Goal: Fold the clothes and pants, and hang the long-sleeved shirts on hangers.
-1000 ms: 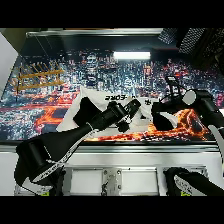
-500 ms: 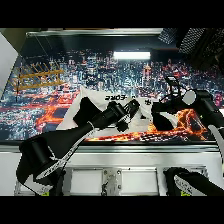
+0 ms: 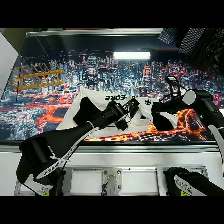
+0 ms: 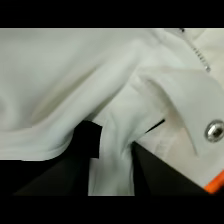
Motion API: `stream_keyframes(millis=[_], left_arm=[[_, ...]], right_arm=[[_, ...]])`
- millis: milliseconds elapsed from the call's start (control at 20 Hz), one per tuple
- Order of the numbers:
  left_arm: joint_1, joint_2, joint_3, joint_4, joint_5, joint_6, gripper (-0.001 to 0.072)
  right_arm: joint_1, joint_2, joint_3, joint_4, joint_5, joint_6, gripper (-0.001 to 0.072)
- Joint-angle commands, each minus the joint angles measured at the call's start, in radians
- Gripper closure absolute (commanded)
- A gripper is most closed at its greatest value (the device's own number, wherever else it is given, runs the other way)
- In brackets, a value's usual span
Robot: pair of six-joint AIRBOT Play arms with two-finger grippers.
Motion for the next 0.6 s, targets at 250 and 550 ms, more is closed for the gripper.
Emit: stream_keyframes(millis=[250,550], left_arm=[[0.109,0.071,0.000,-0.011,0.035,-0.105,0.0695],[0.209,0.194,0.000,-0.177,0.061,-0.189,0.0695]], right_arm=[[0.001,-0.002,-0.001,0.000,0.000,-0.001,0.0052],[0.026,-0.105,-0.061,0.090,-0.022,-0.005,0.0051]])
